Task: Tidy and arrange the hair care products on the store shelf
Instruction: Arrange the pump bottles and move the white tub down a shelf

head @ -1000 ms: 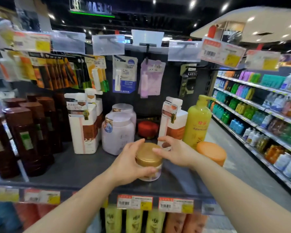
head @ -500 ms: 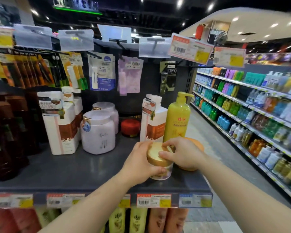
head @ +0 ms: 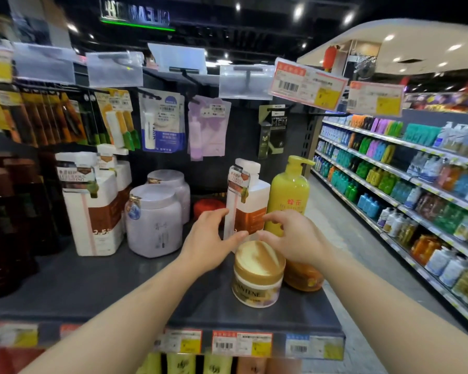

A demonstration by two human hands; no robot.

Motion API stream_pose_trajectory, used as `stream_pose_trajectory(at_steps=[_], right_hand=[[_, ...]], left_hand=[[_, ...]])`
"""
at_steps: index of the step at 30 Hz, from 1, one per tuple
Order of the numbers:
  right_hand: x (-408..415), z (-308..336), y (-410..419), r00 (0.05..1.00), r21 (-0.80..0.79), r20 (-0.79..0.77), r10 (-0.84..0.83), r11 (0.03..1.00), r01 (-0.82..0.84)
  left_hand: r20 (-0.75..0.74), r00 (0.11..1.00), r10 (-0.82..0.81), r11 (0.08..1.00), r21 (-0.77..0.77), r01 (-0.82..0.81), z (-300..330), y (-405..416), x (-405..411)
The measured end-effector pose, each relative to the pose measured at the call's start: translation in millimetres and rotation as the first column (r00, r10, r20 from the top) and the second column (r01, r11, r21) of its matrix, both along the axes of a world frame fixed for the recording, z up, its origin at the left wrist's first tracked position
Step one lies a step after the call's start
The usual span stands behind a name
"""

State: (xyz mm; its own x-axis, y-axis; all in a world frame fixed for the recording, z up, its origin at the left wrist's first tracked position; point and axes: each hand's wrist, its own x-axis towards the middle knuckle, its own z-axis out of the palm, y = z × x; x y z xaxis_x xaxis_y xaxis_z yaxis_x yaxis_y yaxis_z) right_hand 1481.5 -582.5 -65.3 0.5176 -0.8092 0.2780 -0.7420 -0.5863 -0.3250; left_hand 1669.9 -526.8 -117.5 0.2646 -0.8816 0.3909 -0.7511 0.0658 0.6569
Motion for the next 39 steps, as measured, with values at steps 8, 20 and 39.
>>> stream_pose_trajectory(at_steps=[8, 20, 39], right_hand=[[3, -8, -14, 0.997, -0.038, 0.029, -0.072, 0.997, 0.074], [26, -3, 2, 0.993, 0.010, 0.078, -0.086, 0.996, 0.085], [160, 16, 123, 0.881, 0.282, 0.396, 0.259, 0.879, -0.385]], left_hand=[[-0.028, 0.995, 0.093, 0.988, 0.125, -0.089, 8, -48, -6], [-0.138, 0.987, 0.084, 0.996, 0.052, -0.078, 4, -23, 7], [-0.124, 0.918, 0.376, 0.926, 0.069, -0.370, 8, 159, 92]])
